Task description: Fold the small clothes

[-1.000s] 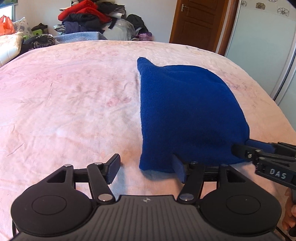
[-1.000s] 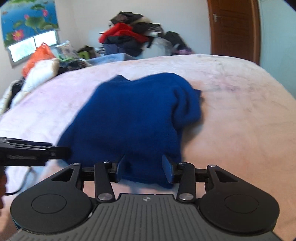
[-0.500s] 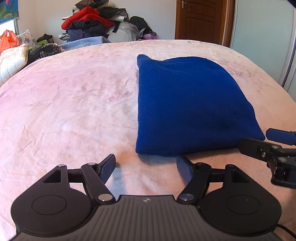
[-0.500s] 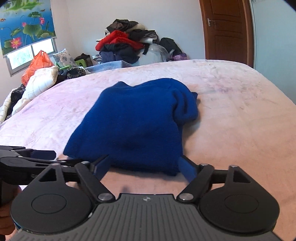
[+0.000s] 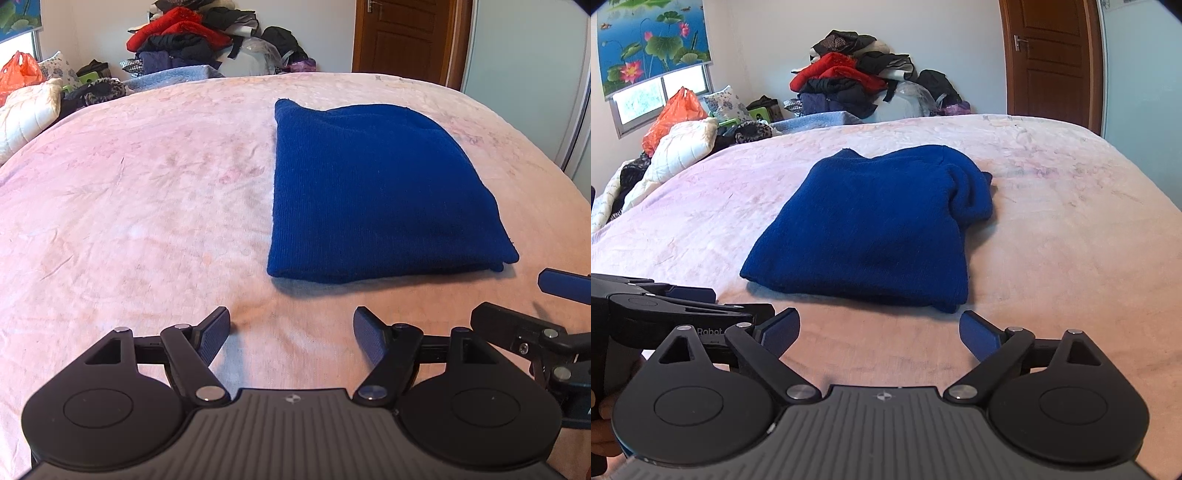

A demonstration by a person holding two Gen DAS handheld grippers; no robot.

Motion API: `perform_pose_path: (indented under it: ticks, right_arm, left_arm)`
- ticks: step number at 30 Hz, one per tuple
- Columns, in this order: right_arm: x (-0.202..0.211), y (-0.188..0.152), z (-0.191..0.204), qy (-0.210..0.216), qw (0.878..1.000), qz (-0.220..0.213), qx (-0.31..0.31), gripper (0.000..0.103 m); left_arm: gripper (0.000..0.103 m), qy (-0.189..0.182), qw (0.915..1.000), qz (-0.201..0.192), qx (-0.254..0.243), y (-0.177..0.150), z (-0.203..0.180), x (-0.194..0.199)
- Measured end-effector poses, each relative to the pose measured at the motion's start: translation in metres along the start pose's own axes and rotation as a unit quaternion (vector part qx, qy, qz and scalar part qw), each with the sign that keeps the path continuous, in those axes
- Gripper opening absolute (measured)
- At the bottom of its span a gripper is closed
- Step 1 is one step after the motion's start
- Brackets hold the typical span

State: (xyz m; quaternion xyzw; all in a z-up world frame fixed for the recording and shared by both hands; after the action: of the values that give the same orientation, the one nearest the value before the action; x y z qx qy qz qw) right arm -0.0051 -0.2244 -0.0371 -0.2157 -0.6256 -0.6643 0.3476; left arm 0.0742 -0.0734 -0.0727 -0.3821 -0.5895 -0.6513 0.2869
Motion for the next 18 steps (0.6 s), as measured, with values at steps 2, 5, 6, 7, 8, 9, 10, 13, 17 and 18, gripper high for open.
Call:
perform_pose_path:
  ticks: [2, 5, 6, 7, 8, 9, 10, 13, 17, 18]
  right_arm:
    - [0.0, -0.002, 0.002, -0.003, 1.0, 0.003, 0.005, 0.097]
    - [-0.001, -0.005, 0.005, -0.01, 1.0, 0.007, 0.01, 0.098]
    - [-0.001, -0.005, 0.006, -0.013, 1.0, 0.008, 0.012, 0.098]
    - [-0.001, -0.006, 0.007, -0.015, 1.0, 0.009, 0.013, 0.098]
    - [-0.002, -0.007, 0.007, -0.018, 1.0, 0.011, 0.013, 0.099]
    - [-0.003, -0.008, 0.008, -0.021, 1.0, 0.013, 0.013, 0.1]
    - [-0.003, -0.009, 0.008, -0.024, 1.0, 0.014, 0.013, 0.1]
    - [-0.006, -0.011, 0.009, -0.031, 0.999, 0.019, 0.014, 0.101]
    - [-0.01, -0.015, 0.008, -0.037, 0.999, 0.025, 0.014, 0.102]
    - [-0.012, -0.016, 0.007, -0.039, 0.999, 0.027, 0.012, 0.102]
  left_arm:
    - [0.074, 0.004, 1.0, -0.002, -0.001, -0.001, 0.0, 0.001]
    - [0.078, 0.009, 0.9999, -0.009, -0.002, -0.004, 0.001, 0.002]
    - [0.08, 0.011, 0.9999, -0.013, -0.002, -0.005, 0.002, 0.002]
    - [0.081, 0.014, 0.9998, -0.017, -0.002, -0.006, 0.002, 0.002]
    - [0.081, 0.016, 0.9997, -0.02, -0.002, -0.007, 0.003, 0.002]
    - [0.081, 0.018, 0.9996, -0.021, -0.004, -0.007, 0.003, 0.001]
    - [0.081, 0.019, 0.9996, -0.021, -0.005, -0.008, 0.003, 0.0]
    - [0.084, 0.02, 0.9996, -0.021, -0.003, -0.01, 0.004, -0.003]
    - [0.086, 0.024, 0.9992, -0.032, -0.004, -0.012, 0.005, -0.005]
    - [0.086, 0.026, 0.999, -0.035, -0.006, -0.012, 0.004, -0.005]
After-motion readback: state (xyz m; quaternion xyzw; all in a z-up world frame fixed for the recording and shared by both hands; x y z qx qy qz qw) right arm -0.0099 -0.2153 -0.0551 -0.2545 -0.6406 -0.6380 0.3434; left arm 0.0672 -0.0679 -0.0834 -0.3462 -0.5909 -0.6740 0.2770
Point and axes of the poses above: each gripper's, at about its wrist camera, not at the fingertips, and x roughly against the way its jaws point, z to its left, y to its top, the point moved 3 cm from there along -x, roughly the way its jaws point, and after that the axes turned 10 degrees about z, right-handed, at the moved point
